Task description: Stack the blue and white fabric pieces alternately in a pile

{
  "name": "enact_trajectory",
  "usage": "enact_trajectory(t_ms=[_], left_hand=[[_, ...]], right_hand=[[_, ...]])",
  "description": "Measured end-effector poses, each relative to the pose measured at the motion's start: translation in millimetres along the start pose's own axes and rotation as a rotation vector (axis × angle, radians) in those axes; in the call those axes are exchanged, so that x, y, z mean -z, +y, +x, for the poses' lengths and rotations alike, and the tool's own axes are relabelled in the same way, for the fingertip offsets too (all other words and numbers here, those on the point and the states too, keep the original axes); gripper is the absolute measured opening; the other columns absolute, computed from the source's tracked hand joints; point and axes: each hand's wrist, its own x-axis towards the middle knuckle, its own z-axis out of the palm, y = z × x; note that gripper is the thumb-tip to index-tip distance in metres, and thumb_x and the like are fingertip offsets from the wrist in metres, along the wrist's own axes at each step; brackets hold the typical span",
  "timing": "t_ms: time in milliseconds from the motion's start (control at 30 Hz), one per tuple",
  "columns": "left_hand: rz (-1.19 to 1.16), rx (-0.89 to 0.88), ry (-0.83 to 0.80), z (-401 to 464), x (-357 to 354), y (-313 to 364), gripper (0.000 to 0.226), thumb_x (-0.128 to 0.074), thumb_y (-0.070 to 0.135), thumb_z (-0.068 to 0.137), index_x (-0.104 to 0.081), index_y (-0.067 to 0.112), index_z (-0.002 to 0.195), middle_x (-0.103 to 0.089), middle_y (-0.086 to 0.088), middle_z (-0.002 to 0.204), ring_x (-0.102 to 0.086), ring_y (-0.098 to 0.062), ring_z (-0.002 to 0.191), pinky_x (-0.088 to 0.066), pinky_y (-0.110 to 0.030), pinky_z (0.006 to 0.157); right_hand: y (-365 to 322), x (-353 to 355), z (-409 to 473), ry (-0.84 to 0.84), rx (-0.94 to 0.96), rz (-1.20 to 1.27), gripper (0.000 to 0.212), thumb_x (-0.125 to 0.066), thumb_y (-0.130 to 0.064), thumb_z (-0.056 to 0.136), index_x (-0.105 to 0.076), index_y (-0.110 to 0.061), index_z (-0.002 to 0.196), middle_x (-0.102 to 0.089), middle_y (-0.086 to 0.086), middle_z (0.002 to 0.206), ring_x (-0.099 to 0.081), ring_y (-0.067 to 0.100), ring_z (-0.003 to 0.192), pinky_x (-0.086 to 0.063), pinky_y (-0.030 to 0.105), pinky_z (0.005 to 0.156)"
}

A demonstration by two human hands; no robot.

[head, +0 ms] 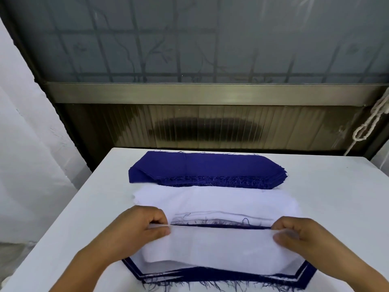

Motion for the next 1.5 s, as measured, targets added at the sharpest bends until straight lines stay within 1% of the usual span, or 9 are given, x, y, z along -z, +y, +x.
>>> enact_trajectory(t_ms=[200,333,567,667,833,967,1100,1400,1500], left_hand=[[0.009,0.085,-0.134,0.5,8.7,-21.7,0.016,-0.062,0.034,0.091,-0.063,0.033,0.075,-0.06,0.019,0.071,-0.053,-0.001,0.064,-0.038,-0.014,0.059],[0.135,0.154,-0.156,4.9,21.4,-35.9,0.027,-0.059,0.032,0.093,-0.052,0.033,0.067,-0.047,0.015,0.061,-0.039,-0.004,0.057,-0.03,-0.019,0.055],[0.249,0.175,0.305,9.6,18.7,-33.3,0.013,-0.058,0.033,0.093,-0.058,0.038,0.081,-0.063,0.024,0.082,-0.059,0.001,0.072,-0.052,-0.022,0.069],[0.154,0.189,0.232,10.6,18.7,-33.1,0.019,-0.06,0.03,0.091,-0.06,0.037,0.074,-0.064,0.022,0.078,-0.061,-0.002,0.071,-0.053,-0.026,0.069],[0.128,0.108,0.475,8.7,19.5,-24.9,0.015,-0.065,0.024,0.09,-0.063,0.033,0.079,-0.065,0.019,0.085,-0.061,-0.007,0.075,-0.052,-0.027,0.069],[0.249,-0.158,0.709,-10.0,8.2,-29.4,0.009,-0.065,0.025,0.092,-0.073,0.021,0.088,-0.066,0.015,0.099,-0.057,-0.002,0.086,-0.042,-0.006,0.071],[0.369,-0.467,0.553,-32.0,-19.6,-52.5,0.035,-0.049,0.039,0.096,-0.073,0.018,0.079,-0.068,0.007,0.1,-0.062,-0.007,0.09,-0.047,-0.019,0.079],[0.368,-0.488,0.388,-39.8,-34.2,-68.0,0.037,-0.043,0.04,0.098,-0.072,0.028,0.079,-0.066,0.014,0.104,-0.059,-0.002,0.089,-0.044,-0.015,0.081],[0.353,-0.446,0.305,-39.2,-30.8,-63.9,0.018,-0.056,0.033,0.087,-0.069,0.032,0.075,-0.063,0.021,0.101,-0.06,0.001,0.083,-0.045,-0.013,0.077]], right_hand=[[8.1,-1.9,9.2,0.076,-0.107,-0.058,0.019,-0.064,-0.014,0.09,-0.067,-0.021,0.073,-0.064,0.001,0.07,-0.049,0.008,0.061,-0.038,0.025,0.063],[13.4,-0.1,16.8,0.067,-0.145,-0.104,0.021,-0.063,-0.015,0.091,-0.065,-0.021,0.071,-0.062,-0.008,0.064,-0.049,0.002,0.056,-0.037,0.02,0.058],[18.9,-7.2,24.3,0.065,-0.148,-0.096,0.02,-0.061,-0.021,0.093,-0.064,-0.022,0.072,-0.064,-0.001,0.072,-0.053,0.006,0.061,-0.042,0.024,0.061],[15.4,-5.4,26.7,0.086,-0.142,-0.116,0.021,-0.061,-0.018,0.093,-0.065,-0.021,0.073,-0.065,-0.004,0.071,-0.053,0.003,0.059,-0.043,0.021,0.061],[-0.7,-0.1,23.6,0.453,0.065,-0.196,0.013,-0.061,-0.02,0.093,-0.063,-0.028,0.083,-0.063,-0.018,0.07,-0.056,0.0,0.066,-0.042,0.011,0.062],[7.0,-4.8,10.2,0.779,0.428,-0.451,0.017,-0.053,-0.019,0.095,-0.069,-0.015,0.092,-0.067,-0.01,0.096,-0.056,0.0,0.089,-0.038,0.006,0.081],[52.5,-29.0,-5.8,0.698,0.733,-0.674,0.035,-0.046,-0.022,0.097,-0.075,-0.008,0.084,-0.069,0.003,0.099,-0.059,0.019,0.099,-0.044,0.036,0.088],[72.3,-48.8,-16.4,0.54,0.637,-0.522,0.04,-0.042,-0.031,0.1,-0.075,-0.017,0.082,-0.065,-0.011,0.1,-0.057,0.001,0.101,-0.044,0.02,0.087],[66.4,-48.1,-19.9,0.507,0.611,-0.488,0.043,-0.041,-0.038,0.1,-0.075,-0.02,0.081,-0.064,-0.014,0.1,-0.057,-0.001,0.101,-0.045,0.02,0.086]])
